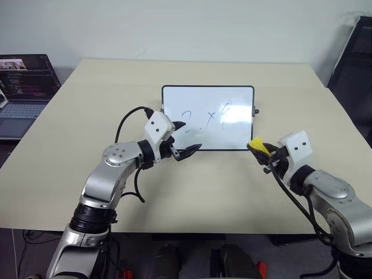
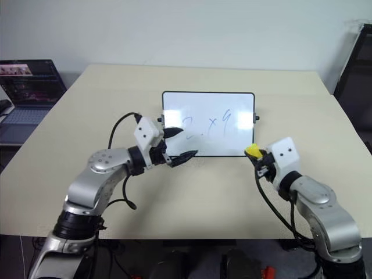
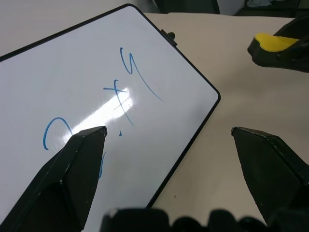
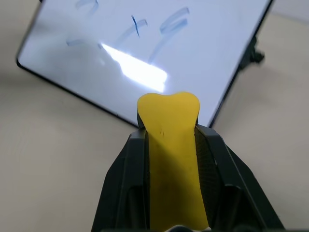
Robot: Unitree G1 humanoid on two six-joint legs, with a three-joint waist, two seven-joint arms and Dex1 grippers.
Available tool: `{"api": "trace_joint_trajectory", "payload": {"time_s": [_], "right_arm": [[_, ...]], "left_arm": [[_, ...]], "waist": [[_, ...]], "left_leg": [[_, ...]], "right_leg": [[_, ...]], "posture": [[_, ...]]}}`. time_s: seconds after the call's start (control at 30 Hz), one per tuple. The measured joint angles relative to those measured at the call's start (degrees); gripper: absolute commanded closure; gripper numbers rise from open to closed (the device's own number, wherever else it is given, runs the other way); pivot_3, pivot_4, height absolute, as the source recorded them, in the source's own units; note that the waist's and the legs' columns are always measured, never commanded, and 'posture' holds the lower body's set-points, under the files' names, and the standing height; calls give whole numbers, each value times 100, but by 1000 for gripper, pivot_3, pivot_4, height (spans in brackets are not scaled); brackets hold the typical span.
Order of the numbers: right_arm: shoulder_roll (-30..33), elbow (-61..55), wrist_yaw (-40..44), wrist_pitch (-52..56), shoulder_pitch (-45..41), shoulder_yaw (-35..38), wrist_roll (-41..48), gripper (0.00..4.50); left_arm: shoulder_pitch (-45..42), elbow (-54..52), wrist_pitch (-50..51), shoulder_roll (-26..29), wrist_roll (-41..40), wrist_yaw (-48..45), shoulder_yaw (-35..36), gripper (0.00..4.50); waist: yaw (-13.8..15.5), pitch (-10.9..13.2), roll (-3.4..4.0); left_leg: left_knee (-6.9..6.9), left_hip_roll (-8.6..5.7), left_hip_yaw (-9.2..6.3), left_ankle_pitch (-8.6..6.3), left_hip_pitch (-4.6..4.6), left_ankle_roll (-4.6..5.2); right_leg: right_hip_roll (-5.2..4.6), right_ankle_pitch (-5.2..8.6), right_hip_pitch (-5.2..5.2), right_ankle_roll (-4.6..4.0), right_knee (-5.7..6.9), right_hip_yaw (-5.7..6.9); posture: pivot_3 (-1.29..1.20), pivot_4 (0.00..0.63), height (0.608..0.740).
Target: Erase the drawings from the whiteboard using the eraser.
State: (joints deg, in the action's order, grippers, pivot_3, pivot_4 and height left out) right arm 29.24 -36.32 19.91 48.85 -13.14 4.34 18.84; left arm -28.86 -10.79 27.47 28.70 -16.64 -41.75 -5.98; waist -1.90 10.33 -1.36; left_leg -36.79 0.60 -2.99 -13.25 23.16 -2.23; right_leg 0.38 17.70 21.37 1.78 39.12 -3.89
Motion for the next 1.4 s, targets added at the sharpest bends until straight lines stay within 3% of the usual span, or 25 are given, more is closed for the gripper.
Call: {"api": "trace_joint_trajectory", "payload": {"time_s": [0.3,0.5,0.8,1.23,1.4], "right_arm": [[-232,1647,-23,-753,-1548,-842,-712,3537],[-602,3533,-35,-1558,-2842,-1512,-1532,3537],[-977,5761,-19,-2456,-3904,-1701,-2126,3537],[-767,5503,858,-2326,-3672,-1990,-2513,3537],[-785,5550,657,-2453,-3672,-1993,-2688,3537]], "left_arm": [[-321,120,372,-109,76,261,-43,0],[-460,42,624,-194,71,353,-79,0],[-455,-96,765,-160,61,334,-80,0],[-285,-267,833,-126,-3,229,-83,0],[-285,-266,823,-125,-1,202,-84,0]], "waist": [[-10,1,-1],[-8,2,0],[-1,2,0],[-14,2,0],[-17,2,0]], "left_leg": [[2,-1,3,0,6,0],[2,1,1,0,7,-1],[1,-7,3,0,30,-1],[-18,-11,11,1,3,-1],[-17,-10,12,2,-3,-2]], "right_leg": [[-2,-2,7,-3,-1,0],[-4,-2,11,-4,0,2],[-37,-3,37,-5,8,14],[-36,-3,34,-5,74,7],[-34,-2,33,-5,79,5]], "posture": [[0,150,740],[0,150,740],[0,150,740],[0,150,740],[0,150,740]]}}
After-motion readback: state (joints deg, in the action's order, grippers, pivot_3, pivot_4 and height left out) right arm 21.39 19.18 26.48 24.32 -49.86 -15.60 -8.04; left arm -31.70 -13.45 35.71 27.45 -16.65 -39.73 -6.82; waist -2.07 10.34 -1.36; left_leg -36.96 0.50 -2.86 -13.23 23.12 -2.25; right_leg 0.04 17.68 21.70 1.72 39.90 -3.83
